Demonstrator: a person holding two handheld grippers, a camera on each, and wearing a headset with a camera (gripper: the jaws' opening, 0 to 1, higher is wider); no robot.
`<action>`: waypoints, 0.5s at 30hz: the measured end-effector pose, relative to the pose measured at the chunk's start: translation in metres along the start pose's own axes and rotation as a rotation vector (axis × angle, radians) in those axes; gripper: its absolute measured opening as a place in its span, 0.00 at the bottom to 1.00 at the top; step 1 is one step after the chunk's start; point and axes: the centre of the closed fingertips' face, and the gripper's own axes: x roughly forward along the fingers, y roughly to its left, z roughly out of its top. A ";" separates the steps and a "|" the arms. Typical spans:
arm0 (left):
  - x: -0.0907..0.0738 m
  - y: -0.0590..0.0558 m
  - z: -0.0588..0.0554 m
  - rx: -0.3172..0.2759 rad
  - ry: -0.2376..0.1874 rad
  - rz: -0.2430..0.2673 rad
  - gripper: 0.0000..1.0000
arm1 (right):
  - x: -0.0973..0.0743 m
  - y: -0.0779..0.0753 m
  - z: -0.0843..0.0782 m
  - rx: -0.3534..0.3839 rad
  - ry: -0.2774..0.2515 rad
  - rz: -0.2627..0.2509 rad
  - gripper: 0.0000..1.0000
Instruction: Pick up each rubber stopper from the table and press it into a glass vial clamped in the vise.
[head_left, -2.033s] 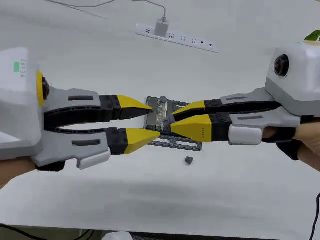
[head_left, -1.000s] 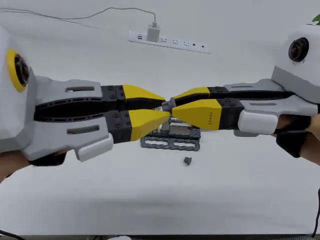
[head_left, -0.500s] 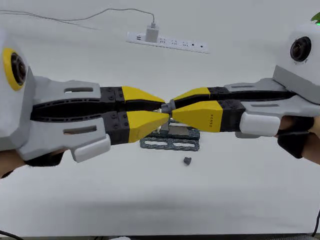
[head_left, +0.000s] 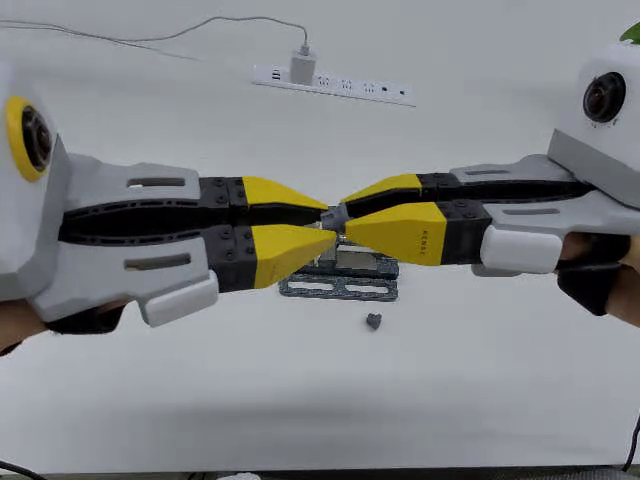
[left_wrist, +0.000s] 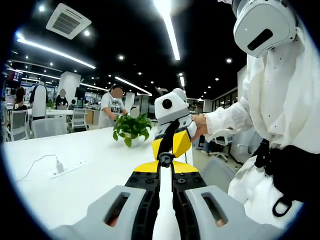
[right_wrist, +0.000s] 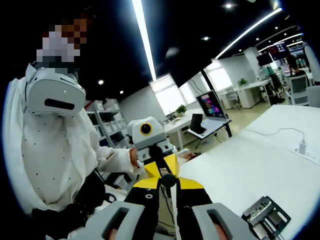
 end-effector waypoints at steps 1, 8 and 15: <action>0.000 0.000 -0.001 0.000 0.002 0.000 0.03 | -0.001 -0.001 0.000 -0.002 0.001 -0.002 0.08; 0.000 0.000 0.000 -0.003 -0.002 -0.006 0.03 | -0.002 -0.002 0.001 -0.003 -0.002 -0.002 0.07; 0.001 0.000 -0.001 -0.009 -0.001 -0.011 0.03 | -0.004 -0.004 0.000 -0.014 0.007 -0.006 0.06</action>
